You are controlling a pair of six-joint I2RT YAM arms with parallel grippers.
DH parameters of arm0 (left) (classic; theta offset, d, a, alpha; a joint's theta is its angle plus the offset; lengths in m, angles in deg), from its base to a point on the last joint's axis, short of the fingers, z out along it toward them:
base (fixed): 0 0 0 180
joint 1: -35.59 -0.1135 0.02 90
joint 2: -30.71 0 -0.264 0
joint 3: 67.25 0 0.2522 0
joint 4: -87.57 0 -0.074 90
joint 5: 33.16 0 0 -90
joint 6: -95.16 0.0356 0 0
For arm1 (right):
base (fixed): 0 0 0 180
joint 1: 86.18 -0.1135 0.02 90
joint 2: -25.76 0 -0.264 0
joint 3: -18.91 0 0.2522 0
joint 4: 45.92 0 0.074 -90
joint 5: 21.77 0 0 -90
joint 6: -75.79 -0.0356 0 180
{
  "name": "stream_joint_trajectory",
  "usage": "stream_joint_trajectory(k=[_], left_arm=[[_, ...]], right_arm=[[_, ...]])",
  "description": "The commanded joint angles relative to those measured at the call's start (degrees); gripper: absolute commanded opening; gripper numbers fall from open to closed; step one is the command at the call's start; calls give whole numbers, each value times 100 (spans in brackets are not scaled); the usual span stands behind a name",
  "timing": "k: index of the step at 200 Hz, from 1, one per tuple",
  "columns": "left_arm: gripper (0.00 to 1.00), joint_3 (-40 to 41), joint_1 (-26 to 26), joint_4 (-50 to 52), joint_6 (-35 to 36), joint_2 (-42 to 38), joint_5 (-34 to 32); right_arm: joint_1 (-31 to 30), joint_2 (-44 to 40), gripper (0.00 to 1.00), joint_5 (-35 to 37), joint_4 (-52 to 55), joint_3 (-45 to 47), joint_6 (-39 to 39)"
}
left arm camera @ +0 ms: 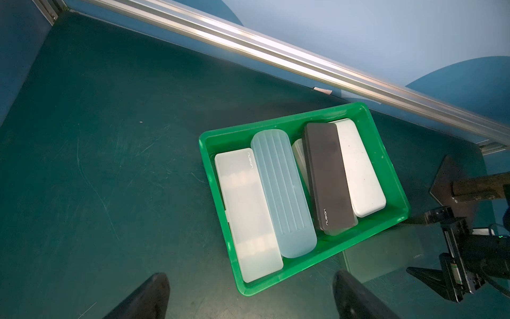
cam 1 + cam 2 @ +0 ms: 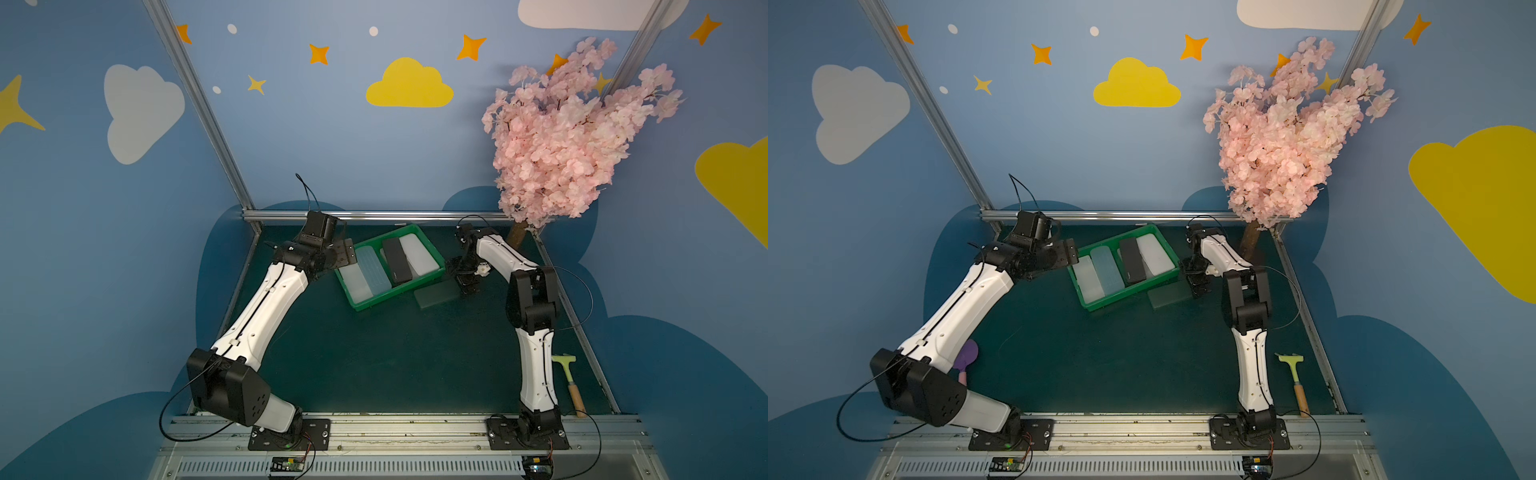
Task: Put the pencil case into the storage box
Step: Pick up the pencil case from the center of the board.
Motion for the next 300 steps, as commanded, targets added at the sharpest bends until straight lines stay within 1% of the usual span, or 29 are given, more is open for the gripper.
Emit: stream_joint_trajectory(k=[1,32,60,82,104,133,158,182,211,220,239,262,275,300], left_arm=[[95,41,-42,-55,109,-43,55],[95,30,-41,-57,125,-24,77],[95,51,-46,-49,146,-32,77],[94,85,-59,-64,131,-41,103],[93,156,-59,-98,120,-81,129],[90,248,-55,-109,147,-169,121],[88,303,-56,-97,214,-237,103],[88,373,-62,-79,284,-285,77],[88,506,-81,-84,315,-336,85],[88,541,-91,-84,309,-356,86],[88,603,-102,-84,326,-375,85],[88,639,-118,-93,337,-404,71],[88,652,-127,-93,347,-394,68],[88,678,-129,-110,337,-402,86]], right_arm=[[-12,367,98,-193,-189,-90,-90],[-54,560,99,-440,8,6,74],[-110,260,98,-313,-8,483,261],[-257,-46,91,-154,-48,876,436],[-411,-254,86,-183,-223,1302,475],[-517,-294,79,-193,-222,1562,576],[-537,-468,71,4,-150,1658,860],[-537,-714,59,351,128,1520,1580],[-554,-928,44,818,674,923,2922],[-576,-1015,43,919,755,768,3392],[-622,-1312,41,1119,782,656,4098],[-689,-1559,40,1336,800,403,4763],[-764,-1516,40,1505,885,-20,5083],[-1067,-1167,40,2238,913,-1163,5684]])
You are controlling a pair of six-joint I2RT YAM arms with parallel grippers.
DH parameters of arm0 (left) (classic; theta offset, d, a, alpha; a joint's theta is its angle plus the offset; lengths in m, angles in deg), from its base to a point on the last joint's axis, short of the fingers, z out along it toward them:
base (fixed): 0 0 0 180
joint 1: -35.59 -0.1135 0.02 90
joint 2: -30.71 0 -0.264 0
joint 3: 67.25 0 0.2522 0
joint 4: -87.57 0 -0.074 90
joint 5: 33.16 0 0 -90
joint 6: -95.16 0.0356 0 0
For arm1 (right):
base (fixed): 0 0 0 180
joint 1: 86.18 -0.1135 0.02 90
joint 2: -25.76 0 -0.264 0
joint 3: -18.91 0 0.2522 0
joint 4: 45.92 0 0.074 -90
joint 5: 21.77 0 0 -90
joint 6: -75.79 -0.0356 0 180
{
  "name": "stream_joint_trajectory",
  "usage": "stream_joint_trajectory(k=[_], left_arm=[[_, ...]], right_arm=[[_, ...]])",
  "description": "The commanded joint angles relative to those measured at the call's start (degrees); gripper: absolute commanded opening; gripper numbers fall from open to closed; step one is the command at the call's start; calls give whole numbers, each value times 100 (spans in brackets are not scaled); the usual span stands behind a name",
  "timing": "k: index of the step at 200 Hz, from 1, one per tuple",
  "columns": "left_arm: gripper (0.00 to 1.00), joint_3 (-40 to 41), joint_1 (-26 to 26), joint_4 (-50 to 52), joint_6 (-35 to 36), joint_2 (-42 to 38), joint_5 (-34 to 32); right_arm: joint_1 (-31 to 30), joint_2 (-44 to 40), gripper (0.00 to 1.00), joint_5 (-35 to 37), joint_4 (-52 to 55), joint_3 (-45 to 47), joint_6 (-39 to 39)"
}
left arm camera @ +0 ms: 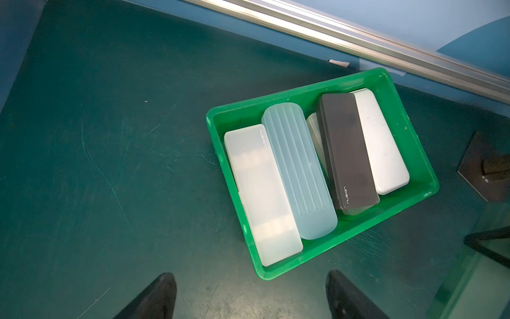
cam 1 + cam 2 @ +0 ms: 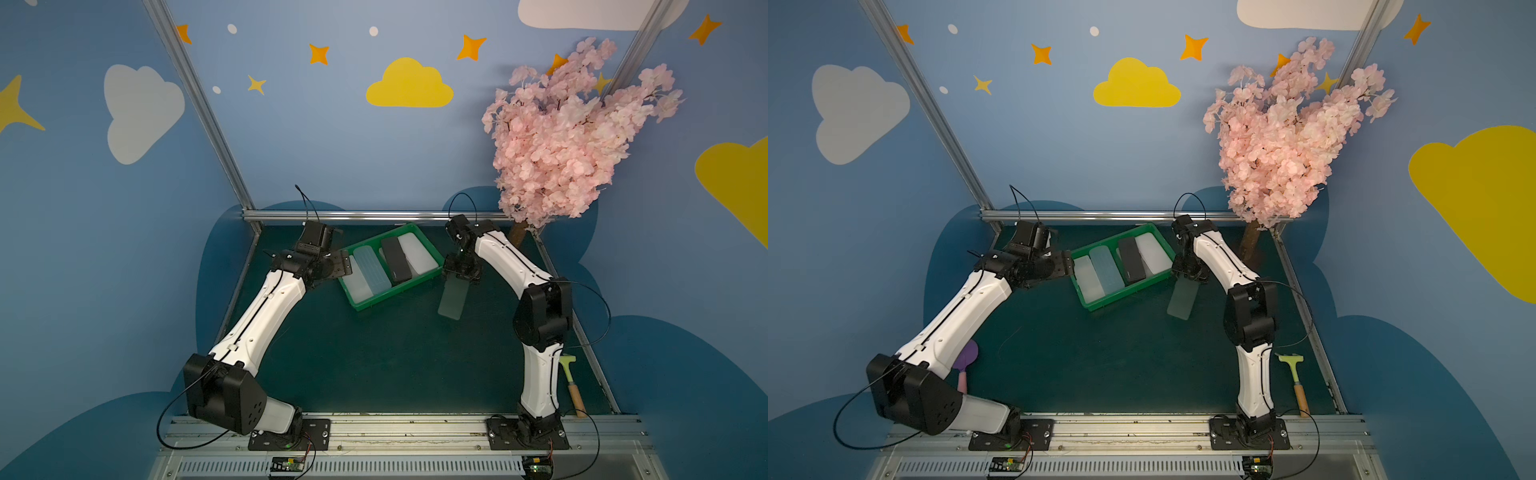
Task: Put the pencil case into the storage box
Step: Pick up the pencil case from the center of the board, then place the pencil case at the storage box.
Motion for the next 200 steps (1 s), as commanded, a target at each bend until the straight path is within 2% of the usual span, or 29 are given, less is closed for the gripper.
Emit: stream_joint_trajectory(k=[1,35,54,70,80,113,150,200], left_arm=[[88,51,-34,-51,80,-142,3],[88,84,-26,-37,83,-183,-6],[88,97,-40,-16,99,-217,2],[88,126,-61,-16,87,-252,2],[88,141,-59,-16,80,-275,3],[88,237,-91,-40,53,-348,37],[88,304,-100,-60,16,-396,73],[88,343,-114,-86,8,-386,112]], right_arm=[[-316,119,40,843,183,-947,1007],[-600,805,40,1523,-297,-2335,1644],[-772,862,40,1997,-1440,-2126,1824],[-925,849,40,2141,-2611,-1775,2485],[-968,964,40,2132,-2979,-1838,2716],[-966,1717,40,2101,-3158,-2970,3085],[-873,2264,42,1846,-3560,-3589,3357],[-689,2568,42,1361,-3214,-3722,3001]])
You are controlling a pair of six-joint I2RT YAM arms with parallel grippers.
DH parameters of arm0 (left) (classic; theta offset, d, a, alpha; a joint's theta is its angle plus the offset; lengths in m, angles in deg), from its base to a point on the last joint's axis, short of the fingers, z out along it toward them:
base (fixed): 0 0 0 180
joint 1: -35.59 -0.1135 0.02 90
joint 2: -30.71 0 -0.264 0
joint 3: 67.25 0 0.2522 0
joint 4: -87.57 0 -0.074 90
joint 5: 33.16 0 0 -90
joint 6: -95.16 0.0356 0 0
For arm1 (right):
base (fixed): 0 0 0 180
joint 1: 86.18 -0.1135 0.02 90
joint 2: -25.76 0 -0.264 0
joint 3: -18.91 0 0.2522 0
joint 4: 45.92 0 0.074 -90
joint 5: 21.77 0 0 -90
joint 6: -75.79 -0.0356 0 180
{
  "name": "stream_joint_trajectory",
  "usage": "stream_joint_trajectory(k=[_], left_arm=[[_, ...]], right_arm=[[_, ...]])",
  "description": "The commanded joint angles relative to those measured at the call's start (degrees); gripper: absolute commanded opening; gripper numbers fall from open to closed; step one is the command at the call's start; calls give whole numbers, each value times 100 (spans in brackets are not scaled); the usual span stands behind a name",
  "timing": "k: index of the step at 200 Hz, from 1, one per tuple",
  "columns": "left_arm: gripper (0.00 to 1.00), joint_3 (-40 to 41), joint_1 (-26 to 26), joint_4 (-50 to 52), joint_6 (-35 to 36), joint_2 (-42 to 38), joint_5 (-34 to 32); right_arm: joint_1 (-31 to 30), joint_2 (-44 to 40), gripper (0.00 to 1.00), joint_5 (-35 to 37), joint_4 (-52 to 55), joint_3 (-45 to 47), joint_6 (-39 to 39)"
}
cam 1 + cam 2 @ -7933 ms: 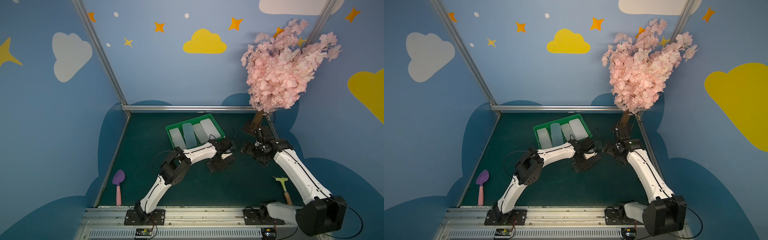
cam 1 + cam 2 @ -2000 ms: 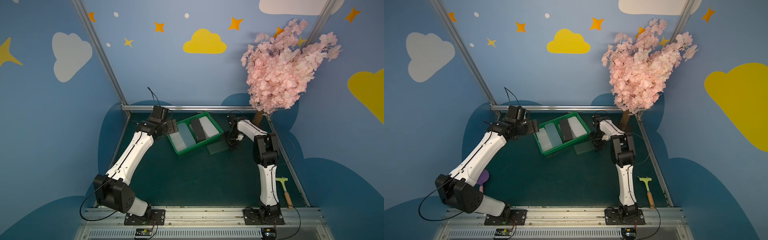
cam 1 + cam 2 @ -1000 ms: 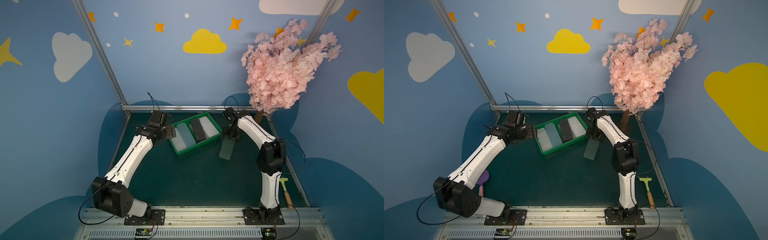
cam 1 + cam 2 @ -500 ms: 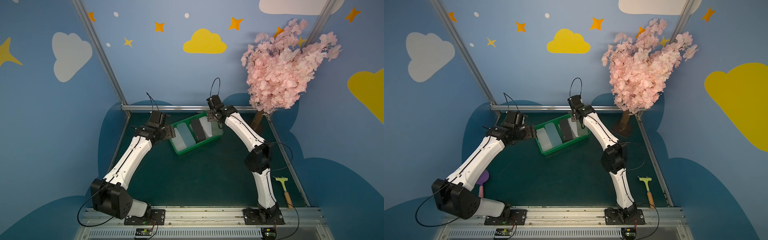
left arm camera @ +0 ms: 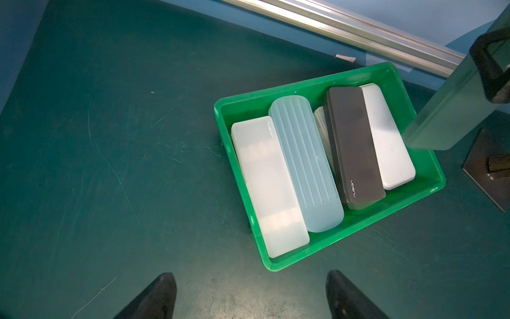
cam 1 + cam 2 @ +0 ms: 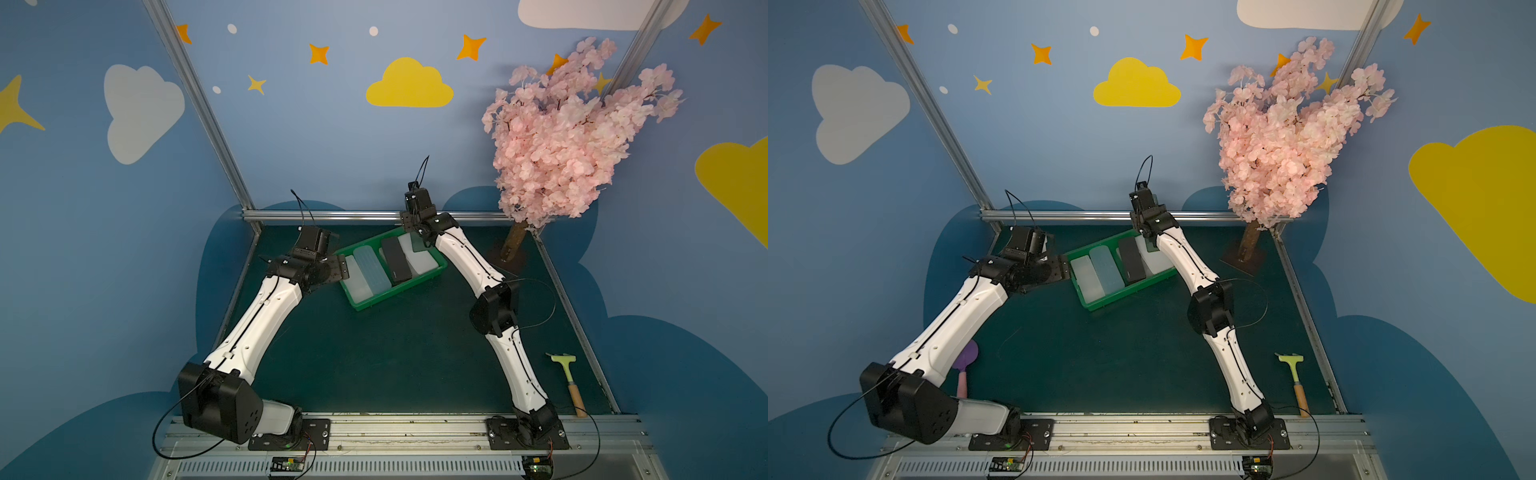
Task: Put the pencil case into the storage box
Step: Place the pencil case at the storage box.
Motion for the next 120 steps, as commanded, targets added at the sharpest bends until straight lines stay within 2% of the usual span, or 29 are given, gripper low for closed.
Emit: stream_joint_trajectory(k=[1,47,120], left_arm=[[88,29,-33,-64,10,-109,69],[88,68,-31,-82,4,-75,73],[88,119,-37,-97,-2,-44,69]], right_arm=[[111,151,42,-292,-2,-182,-148],[206,283,42,-954,647,-173,-377],[257,686,44,-1478,1356,-420,-342]])
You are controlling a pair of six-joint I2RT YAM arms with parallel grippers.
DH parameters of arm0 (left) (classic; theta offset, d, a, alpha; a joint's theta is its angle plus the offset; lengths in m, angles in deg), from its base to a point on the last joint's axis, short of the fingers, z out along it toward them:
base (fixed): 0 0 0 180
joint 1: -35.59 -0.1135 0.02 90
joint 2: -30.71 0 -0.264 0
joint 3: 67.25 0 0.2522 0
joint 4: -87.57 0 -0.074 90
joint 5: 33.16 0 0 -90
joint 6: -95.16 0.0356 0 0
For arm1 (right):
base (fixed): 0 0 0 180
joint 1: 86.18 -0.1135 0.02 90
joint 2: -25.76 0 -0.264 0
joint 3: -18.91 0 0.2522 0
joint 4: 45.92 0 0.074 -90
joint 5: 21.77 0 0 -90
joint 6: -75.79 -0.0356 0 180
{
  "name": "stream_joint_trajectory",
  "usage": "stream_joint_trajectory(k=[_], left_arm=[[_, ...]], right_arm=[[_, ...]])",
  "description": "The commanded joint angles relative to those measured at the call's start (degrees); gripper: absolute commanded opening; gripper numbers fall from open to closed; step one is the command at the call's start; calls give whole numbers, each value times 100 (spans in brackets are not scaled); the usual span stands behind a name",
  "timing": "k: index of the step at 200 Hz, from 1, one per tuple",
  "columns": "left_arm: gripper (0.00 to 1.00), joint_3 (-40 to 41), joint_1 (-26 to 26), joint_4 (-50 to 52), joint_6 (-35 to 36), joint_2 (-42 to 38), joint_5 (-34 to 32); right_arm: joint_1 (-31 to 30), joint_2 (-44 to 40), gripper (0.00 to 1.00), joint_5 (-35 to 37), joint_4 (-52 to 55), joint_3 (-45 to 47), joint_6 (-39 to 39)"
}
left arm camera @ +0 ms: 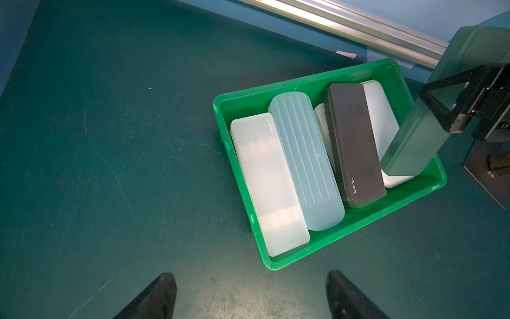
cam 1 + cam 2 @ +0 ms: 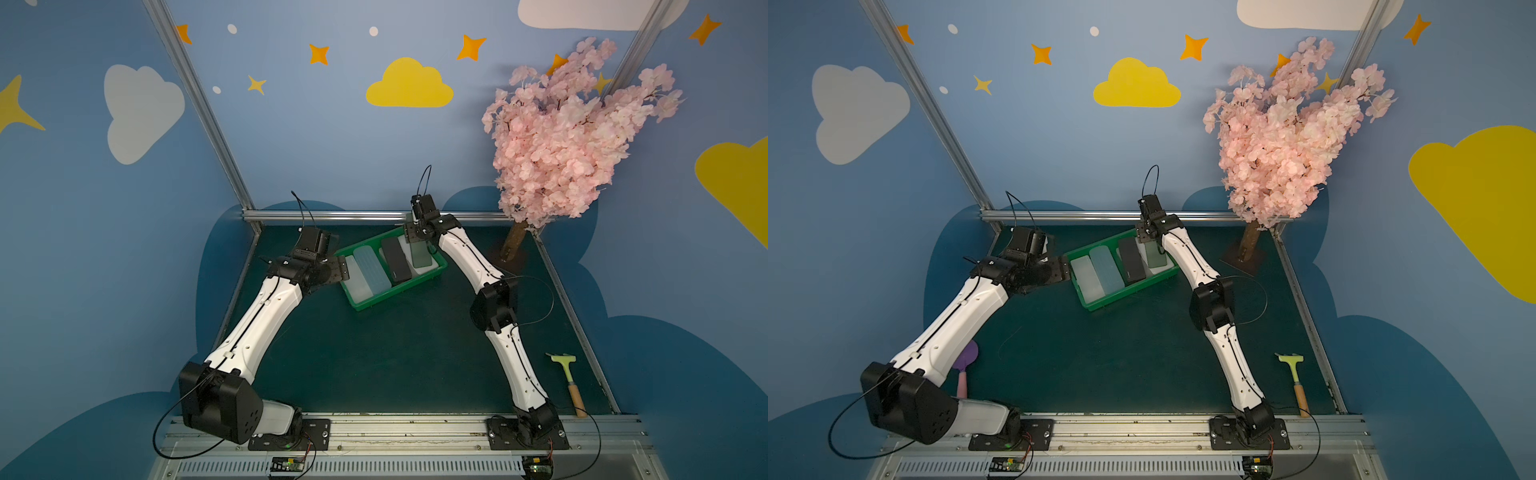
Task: Put the pencil case into the storage box
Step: Place the pencil case at the storage box.
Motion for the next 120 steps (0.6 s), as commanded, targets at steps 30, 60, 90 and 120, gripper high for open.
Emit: stream_joint_trajectory(k=[30,60,90,120], left_arm=[[88,58,-25,-79,-13,-11,62],[88,69,-24,-95,-10,20,51],[88,53,-47,-91,5,63,45],[88,36,-35,-95,10,120,36]], right_arm=[[45,487,53,-457,554,-286,-104],[64,628,63,-501,550,-302,-183],[98,750,69,-540,506,-359,-251],[99,826,79,-617,480,-368,-289]])
